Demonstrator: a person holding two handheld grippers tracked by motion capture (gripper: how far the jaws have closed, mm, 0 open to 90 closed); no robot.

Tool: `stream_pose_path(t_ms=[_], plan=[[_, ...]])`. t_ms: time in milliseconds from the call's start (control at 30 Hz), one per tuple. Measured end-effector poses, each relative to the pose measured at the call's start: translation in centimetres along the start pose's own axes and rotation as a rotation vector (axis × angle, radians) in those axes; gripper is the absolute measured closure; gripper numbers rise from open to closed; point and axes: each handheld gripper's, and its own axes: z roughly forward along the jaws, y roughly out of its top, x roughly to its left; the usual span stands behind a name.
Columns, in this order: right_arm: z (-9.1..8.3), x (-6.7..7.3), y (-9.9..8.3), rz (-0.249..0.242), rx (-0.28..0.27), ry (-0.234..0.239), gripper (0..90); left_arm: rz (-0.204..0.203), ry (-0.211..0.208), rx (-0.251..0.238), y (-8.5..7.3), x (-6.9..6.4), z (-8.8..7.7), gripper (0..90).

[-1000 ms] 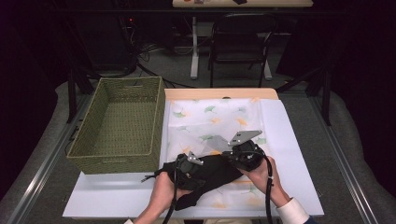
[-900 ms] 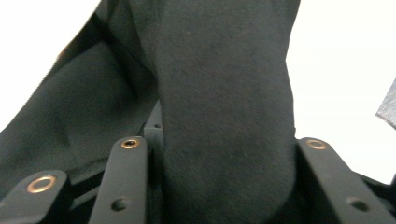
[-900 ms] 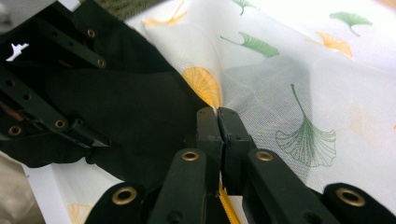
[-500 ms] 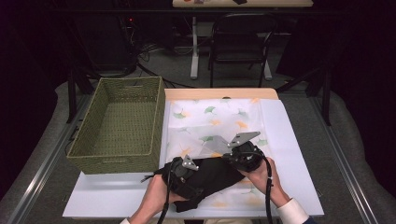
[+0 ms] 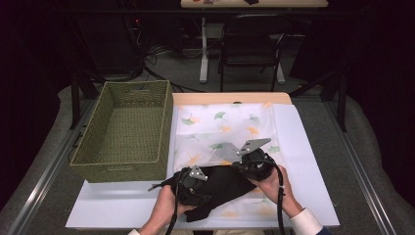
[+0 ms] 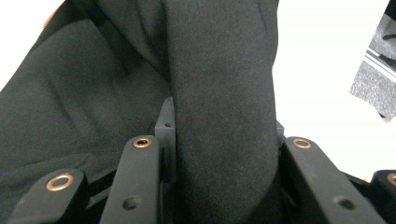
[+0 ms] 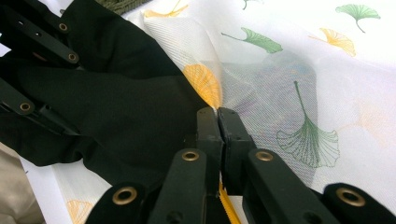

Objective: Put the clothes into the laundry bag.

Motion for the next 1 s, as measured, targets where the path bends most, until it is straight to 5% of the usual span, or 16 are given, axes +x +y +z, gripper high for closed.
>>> stream_pose_path(t_ms=[200,367,733,1000], plan=[[-0.3,0.0,0.3,0.018,-0.026,0.019,88.4,-0.042,0.030,-0.055,2.1,-0.8,-0.1,63.9],[-0.2,0.3,0.4,0.017,-0.024,0.026,88.4,-0.048,0.063,-0.052,3.0,-0.7,2.1,61.1],[0.1,-0.2,-0.2,0.024,-0.007,0.024,88.3,0.003,0.045,-0.021,2.4,-0.7,0.8,27.5],[0.0,-0.2,-0.3,0.019,-0.003,0.015,88.3,0.038,0.014,0.019,1.1,-1.3,0.0,21.4]])
